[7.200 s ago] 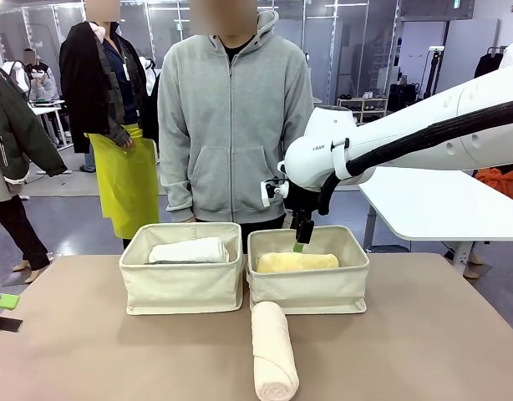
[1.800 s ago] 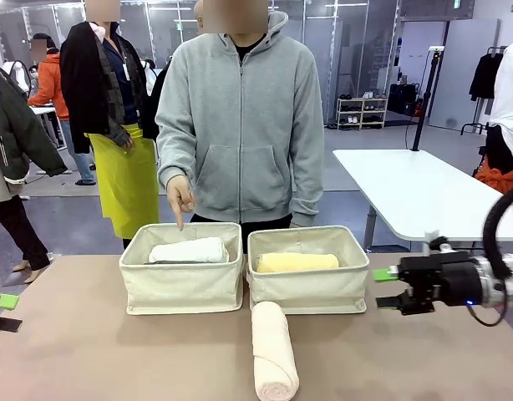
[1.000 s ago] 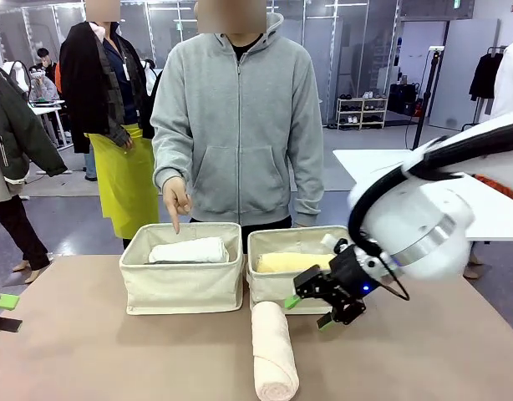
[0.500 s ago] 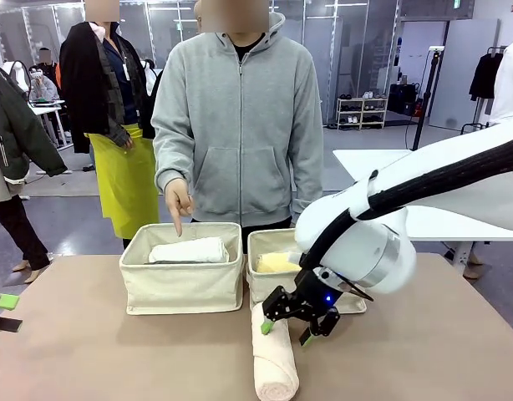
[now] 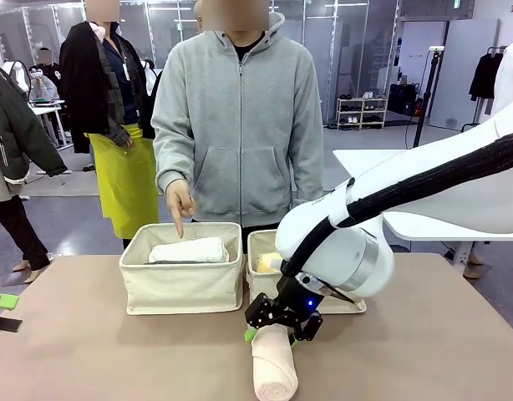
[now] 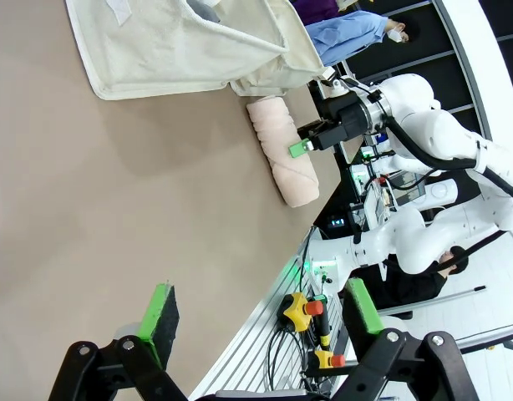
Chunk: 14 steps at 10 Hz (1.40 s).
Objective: Divide the towels into two baskets.
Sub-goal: Pick up one hotel-folded towel from the bottom of the table and place it in the Fabric basket indicated by the person.
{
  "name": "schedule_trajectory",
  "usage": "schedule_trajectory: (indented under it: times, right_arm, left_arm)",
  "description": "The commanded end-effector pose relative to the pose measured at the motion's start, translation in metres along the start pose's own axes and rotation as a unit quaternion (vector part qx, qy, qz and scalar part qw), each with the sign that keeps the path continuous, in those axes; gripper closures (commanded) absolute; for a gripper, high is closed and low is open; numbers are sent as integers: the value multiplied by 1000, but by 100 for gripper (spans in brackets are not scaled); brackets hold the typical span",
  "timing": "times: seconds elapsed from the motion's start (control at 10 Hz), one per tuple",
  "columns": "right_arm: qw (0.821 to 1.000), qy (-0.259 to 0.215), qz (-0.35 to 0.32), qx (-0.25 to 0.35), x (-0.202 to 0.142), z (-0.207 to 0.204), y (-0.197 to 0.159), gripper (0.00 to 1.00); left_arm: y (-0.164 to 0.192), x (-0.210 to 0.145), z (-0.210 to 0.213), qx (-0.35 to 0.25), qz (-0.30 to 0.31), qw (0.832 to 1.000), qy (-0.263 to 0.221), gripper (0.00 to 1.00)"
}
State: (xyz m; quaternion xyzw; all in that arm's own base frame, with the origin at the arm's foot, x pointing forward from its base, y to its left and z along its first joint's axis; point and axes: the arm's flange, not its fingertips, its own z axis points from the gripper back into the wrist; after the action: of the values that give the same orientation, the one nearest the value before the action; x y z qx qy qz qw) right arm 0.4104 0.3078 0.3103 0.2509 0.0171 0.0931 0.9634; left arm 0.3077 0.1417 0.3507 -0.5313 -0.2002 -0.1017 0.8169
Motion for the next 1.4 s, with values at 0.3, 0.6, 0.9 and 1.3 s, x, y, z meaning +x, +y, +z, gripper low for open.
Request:
schedule_trajectory:
  times: [0.3, 0.6, 0.9, 1.3]
  right_arm:
    - [999, 32, 13, -25, 3, -17, 11, 19]
    - [999, 26, 16, -24, 2, -12, 11, 55]
    - [998, 22, 38, -44, -7, 11, 25, 76]
    - [958, 23, 255, -132, -22, 87, 78, 76]
  left_arm:
    - [-2, 0, 2, -6, -4, 1000, -8, 0]
    - [-2, 0, 2, -6, -4, 1000, -8, 0]
    - [-2, 0, 2, -6, -4, 1000, -8, 0]
    - [-2, 0, 2, -6, -4, 1000, -8, 0]
